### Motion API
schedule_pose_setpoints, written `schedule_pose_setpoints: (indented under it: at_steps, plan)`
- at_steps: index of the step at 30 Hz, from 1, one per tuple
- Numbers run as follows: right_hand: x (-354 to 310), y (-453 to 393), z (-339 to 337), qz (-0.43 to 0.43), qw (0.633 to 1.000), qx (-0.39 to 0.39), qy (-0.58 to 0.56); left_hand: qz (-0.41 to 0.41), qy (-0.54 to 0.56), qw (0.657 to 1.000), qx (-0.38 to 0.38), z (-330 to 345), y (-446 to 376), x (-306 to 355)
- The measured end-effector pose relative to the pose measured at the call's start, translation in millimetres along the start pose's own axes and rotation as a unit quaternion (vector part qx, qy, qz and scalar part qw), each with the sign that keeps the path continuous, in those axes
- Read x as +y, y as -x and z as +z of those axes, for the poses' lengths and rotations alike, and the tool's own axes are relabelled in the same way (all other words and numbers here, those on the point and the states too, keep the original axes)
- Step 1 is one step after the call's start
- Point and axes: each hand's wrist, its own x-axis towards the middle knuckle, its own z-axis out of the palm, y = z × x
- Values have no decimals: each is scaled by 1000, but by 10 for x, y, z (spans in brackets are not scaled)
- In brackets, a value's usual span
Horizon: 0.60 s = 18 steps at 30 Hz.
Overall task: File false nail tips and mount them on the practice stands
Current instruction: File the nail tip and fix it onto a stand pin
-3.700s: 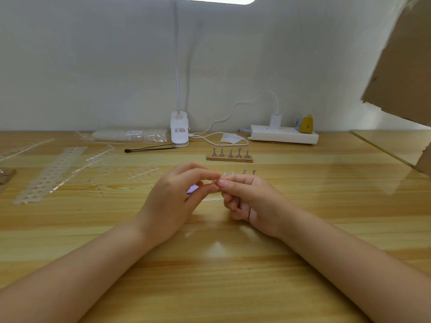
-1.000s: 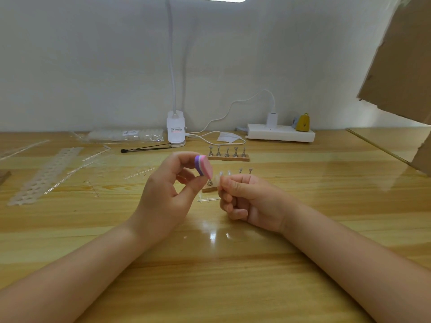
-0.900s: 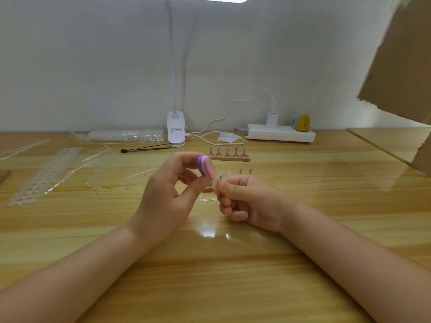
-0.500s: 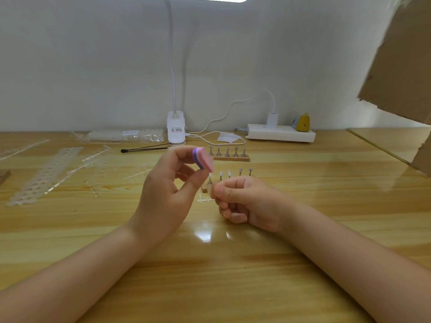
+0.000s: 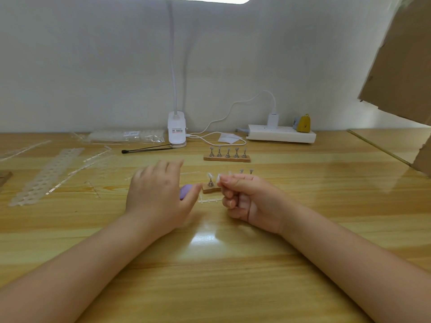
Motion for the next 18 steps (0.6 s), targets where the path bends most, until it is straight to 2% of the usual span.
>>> schedule_pose_setpoints:
  at_steps: [2, 3, 5, 8, 11, 16, 18]
  plan:
    - [-3, 5, 7, -2, 1000, -3, 11, 65, 173, 982, 27, -40, 30, 57]
    - [-5, 10, 9, -4, 1000, -4, 19, 103, 221, 969, 39, -49, 50, 94]
    - [-10, 21, 11, -6, 999, -8, 32, 156, 253, 953, 64, -46, 83, 154]
    - [-22, 28, 7, -2, 999, -9, 39, 168, 293, 938, 74, -38, 84, 167]
    - [9, 20, 15, -9, 999, 7, 47, 166, 288, 940, 78, -18, 81, 135]
    - [105, -12, 60, -48, 993, 67, 87, 199, 192, 955, 108, 5, 60, 70]
    - [115, -6, 68, -51, 991, 80, 97, 193, 188, 956, 118, 1, 59, 58]
